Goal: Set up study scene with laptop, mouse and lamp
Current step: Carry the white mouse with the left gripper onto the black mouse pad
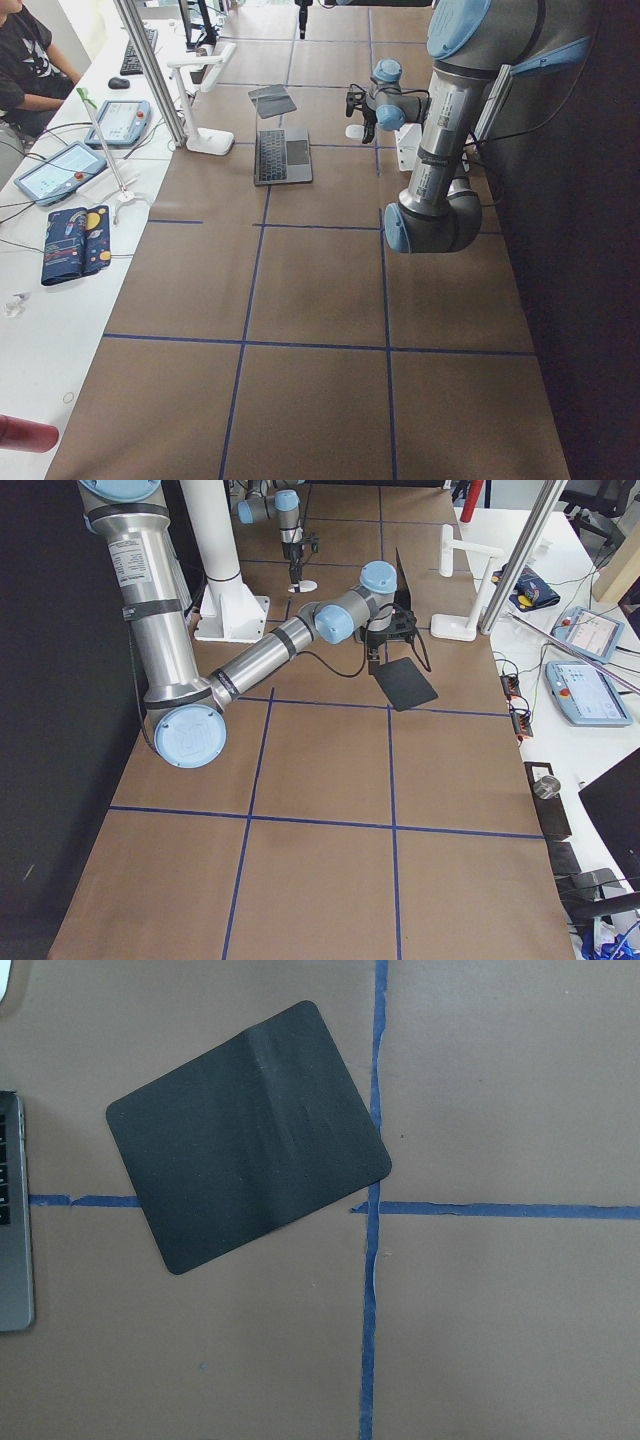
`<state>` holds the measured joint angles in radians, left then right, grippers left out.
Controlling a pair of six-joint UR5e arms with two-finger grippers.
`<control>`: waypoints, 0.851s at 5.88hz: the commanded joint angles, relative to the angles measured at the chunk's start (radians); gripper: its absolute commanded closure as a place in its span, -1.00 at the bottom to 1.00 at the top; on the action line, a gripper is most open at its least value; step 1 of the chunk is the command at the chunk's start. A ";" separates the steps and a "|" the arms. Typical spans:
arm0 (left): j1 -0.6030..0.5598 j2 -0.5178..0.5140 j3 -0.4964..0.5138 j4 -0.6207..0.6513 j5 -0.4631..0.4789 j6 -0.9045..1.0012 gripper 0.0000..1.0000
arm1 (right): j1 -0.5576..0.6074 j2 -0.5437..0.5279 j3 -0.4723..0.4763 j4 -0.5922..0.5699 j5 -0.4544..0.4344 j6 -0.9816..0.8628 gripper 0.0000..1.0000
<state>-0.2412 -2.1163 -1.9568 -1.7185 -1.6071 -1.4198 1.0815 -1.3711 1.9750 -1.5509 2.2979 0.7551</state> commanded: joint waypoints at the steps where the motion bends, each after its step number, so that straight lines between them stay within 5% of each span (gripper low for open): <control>1: -0.029 -0.240 0.230 -0.010 0.071 0.012 1.00 | 0.005 -0.016 0.007 0.000 0.000 0.000 -1.00; 4: -0.149 -0.660 0.817 -0.153 0.072 0.021 1.00 | 0.005 -0.016 0.004 0.000 0.000 0.000 -1.00; 5: -0.176 -0.707 0.902 -0.191 0.072 0.024 0.99 | 0.005 -0.016 0.004 0.000 0.000 0.000 -1.00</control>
<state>-0.3848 -2.7449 -1.1776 -1.8687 -1.5354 -1.3981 1.0860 -1.3871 1.9797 -1.5509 2.2979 0.7547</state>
